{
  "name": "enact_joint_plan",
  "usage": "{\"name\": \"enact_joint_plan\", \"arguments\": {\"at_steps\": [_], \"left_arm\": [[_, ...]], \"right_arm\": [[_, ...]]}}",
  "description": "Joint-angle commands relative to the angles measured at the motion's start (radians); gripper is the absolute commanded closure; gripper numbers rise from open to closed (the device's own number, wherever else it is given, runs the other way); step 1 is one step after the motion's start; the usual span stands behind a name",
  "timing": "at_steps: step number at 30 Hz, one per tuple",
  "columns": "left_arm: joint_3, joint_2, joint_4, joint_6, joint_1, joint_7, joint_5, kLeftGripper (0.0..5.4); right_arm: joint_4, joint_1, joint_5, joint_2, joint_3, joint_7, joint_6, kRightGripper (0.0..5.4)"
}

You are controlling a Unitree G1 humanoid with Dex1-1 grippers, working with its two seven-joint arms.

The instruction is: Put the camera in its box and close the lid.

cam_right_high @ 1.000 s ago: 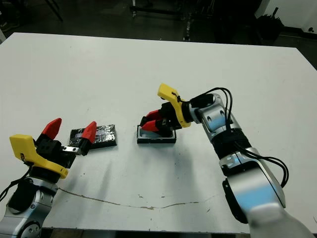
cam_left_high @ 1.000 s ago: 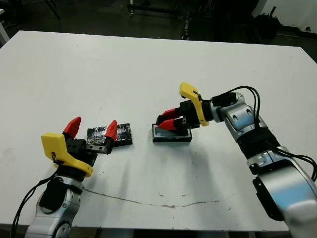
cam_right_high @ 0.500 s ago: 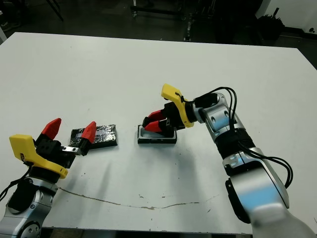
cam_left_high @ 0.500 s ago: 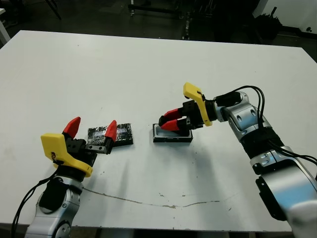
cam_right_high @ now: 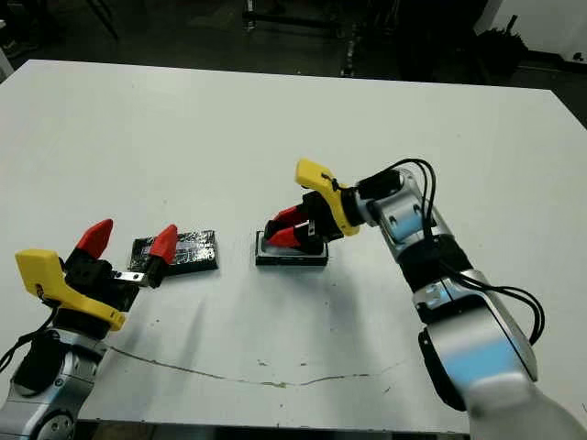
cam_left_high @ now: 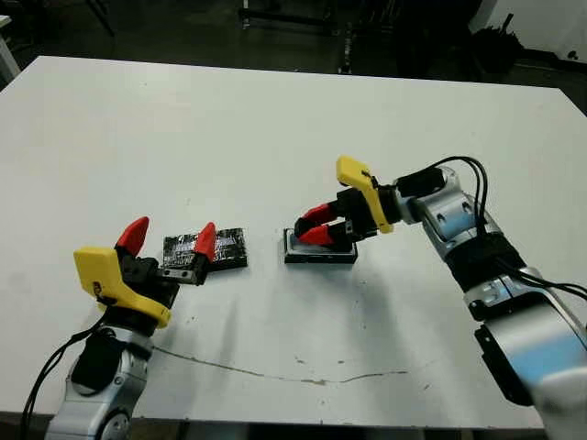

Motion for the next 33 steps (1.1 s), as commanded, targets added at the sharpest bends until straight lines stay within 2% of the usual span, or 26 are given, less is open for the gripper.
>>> {"name": "enact_joint_plan", "arguments": {"at_steps": [1,7,11,19,24,29,33], "left_arm": [[0.002,0.015,0.004,-0.001,0.004,-0.006,0.011,0.00],[0.007,0.005,-0.001,0.012,0.007,-0.003,-0.015,0.00],[0.000,0.021,0.005,-0.005,0.004,-0.009,0.011,0.00],[0.006,0.013,0.014,-0.005,0.002,-0.017,-0.004,0.00],[0.001,0.016,0.009,-0.008,0.004,-0.010,0.013,0.00],[0.004,0.012,0.002,0.001,0.007,-0.012,-0.001,0.00],[0.009,0.014,0.004,0.000,0.010,-0.019,-0.009,0.00]], "right_arm": [[0.027,0.011,-0.034,-0.038,0.023,0.032,0.013,3.13],[0.016,0.007,-0.057,-0.037,0.025,0.016,0.036,2.30],[0.013,0.013,-0.057,-0.038,0.021,0.016,0.016,1.77],[-0.015,0.011,-0.062,-0.050,0.012,0.004,0.052,0.67],[-0.027,0.011,-0.039,-0.061,-0.023,0.006,0.036,0.02],[-0.090,0.016,0.004,-0.100,-0.086,0.017,0.030,0.02],[-0.249,0.060,0.086,-0.162,-0.192,-0.019,0.100,0.02]]}}
